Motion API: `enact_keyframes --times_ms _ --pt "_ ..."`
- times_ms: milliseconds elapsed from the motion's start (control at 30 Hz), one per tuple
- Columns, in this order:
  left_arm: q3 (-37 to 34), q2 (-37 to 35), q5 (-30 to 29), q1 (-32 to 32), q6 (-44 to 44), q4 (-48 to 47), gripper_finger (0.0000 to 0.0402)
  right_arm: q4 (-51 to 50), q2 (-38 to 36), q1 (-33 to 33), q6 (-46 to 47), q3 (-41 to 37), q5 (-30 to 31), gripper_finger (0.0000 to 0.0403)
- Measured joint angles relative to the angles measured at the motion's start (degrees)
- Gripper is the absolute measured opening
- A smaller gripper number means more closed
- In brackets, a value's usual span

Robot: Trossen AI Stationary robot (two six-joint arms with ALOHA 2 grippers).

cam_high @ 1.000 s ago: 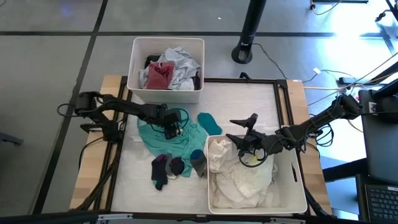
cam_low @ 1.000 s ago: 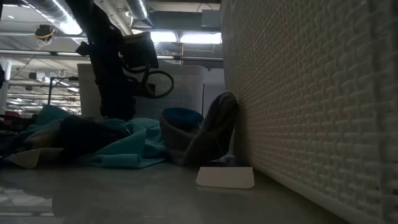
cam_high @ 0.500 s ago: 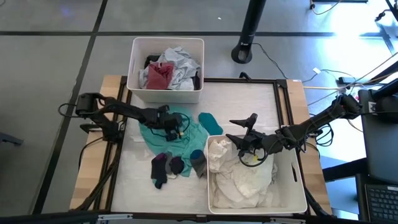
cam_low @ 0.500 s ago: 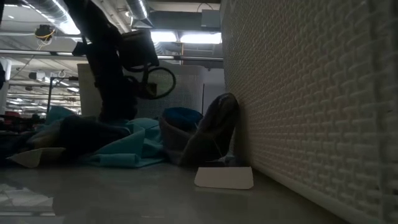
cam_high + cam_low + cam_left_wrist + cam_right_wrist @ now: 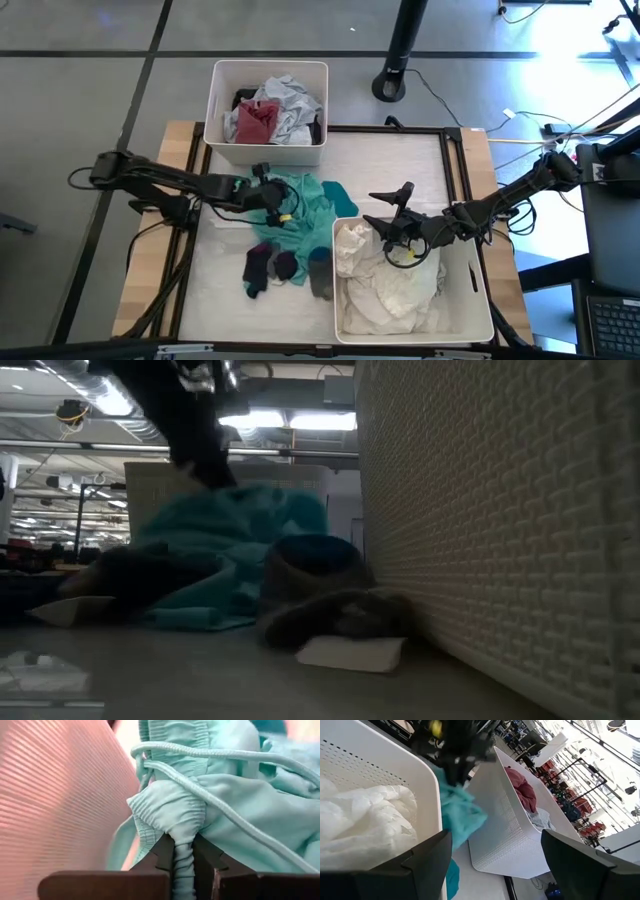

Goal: Sort clothes
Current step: Put the green shorts into the top white laundry organizer

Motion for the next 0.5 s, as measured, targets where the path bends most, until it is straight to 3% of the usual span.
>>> enact_keyframes --times_ms 233,500 --pt "5.57 -9.20 -1.06 -0.29 5.05 -0.67 0.0025 0.12 0.00 0.00 0.00 0.00 0.85 0.0310" --pt "15.43 -14.72 -5.37 -0.25 14.91 -0.26 0.0024 0.12 0.02 0.00 -0.02 0.00 1.03 0.0310"
